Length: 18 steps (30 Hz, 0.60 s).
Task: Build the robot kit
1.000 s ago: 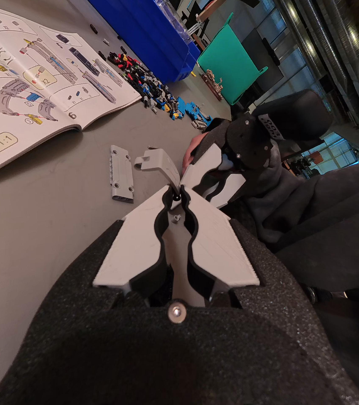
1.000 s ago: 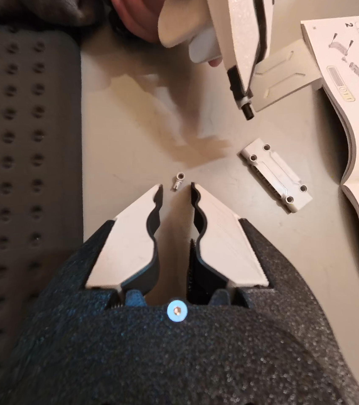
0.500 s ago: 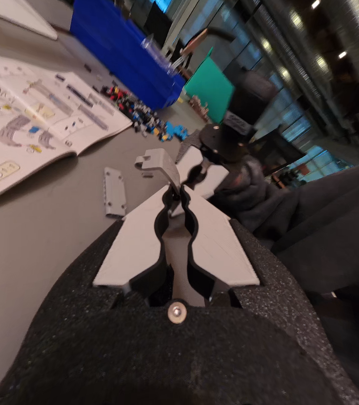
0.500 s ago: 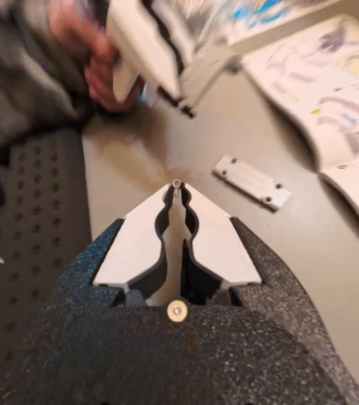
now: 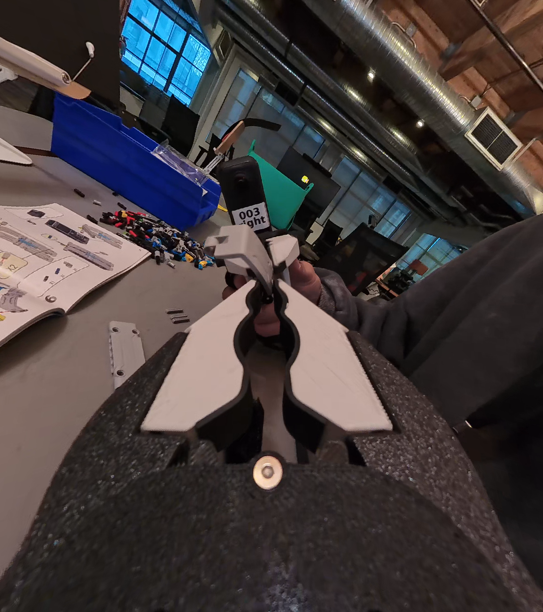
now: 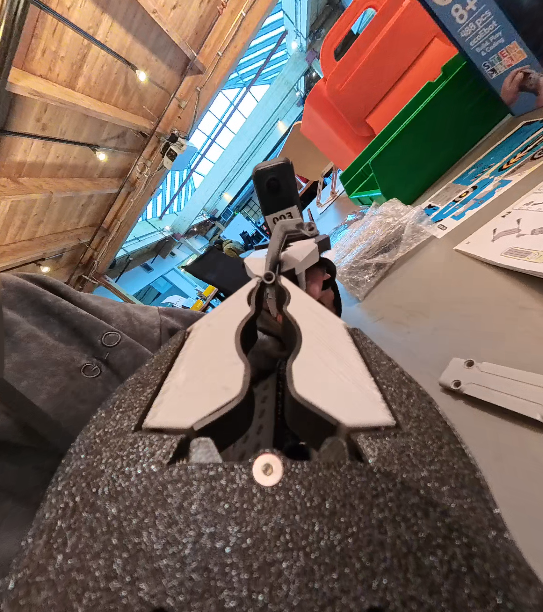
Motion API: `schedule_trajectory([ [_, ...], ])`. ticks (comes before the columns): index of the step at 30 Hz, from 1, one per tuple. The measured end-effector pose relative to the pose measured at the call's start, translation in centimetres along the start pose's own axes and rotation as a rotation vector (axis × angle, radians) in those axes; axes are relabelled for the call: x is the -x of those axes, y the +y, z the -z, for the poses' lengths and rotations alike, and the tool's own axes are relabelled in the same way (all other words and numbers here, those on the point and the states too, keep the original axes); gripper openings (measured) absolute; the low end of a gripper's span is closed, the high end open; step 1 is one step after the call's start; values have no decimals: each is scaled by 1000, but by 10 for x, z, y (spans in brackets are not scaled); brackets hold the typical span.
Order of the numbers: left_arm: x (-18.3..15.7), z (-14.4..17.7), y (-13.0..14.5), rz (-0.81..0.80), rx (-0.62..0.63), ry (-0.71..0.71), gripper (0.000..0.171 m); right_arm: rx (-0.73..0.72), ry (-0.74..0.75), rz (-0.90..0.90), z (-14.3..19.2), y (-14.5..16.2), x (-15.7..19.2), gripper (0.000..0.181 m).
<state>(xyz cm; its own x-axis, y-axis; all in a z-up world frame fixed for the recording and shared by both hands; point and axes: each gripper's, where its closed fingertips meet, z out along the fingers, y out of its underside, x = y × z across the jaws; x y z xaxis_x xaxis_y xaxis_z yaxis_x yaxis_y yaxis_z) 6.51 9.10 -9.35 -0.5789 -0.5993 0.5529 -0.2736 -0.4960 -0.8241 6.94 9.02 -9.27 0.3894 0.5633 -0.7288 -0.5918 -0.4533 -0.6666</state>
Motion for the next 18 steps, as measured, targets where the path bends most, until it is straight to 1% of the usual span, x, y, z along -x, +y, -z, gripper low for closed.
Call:
schedule_trajectory([
  [3,0,-1,1,0,5,2,5,3,-2,-1,0,1,0,5],
  [5,3,-1,1,1,7,-16,5,6,25,14,1,1,-4,5],
  [7,1,0,-1,4,-9,-9,5,-3,16,11,0,0,-2,5],
  [11,2,-2,-10,-3,-76,-35,5,-67,-16,-45,1,-6,-1,5],
  [14,1,-6,-19,6,-157,-54,3,-135,-47,-88,1,-13,1,5],
  [15,2,-6,-22,14,-186,-62,0,-140,-29,-80,1,-14,-2,5],
  [18,5,-8,-25,33,-233,-91,0,-133,24,-32,2,-15,-7,5],
])
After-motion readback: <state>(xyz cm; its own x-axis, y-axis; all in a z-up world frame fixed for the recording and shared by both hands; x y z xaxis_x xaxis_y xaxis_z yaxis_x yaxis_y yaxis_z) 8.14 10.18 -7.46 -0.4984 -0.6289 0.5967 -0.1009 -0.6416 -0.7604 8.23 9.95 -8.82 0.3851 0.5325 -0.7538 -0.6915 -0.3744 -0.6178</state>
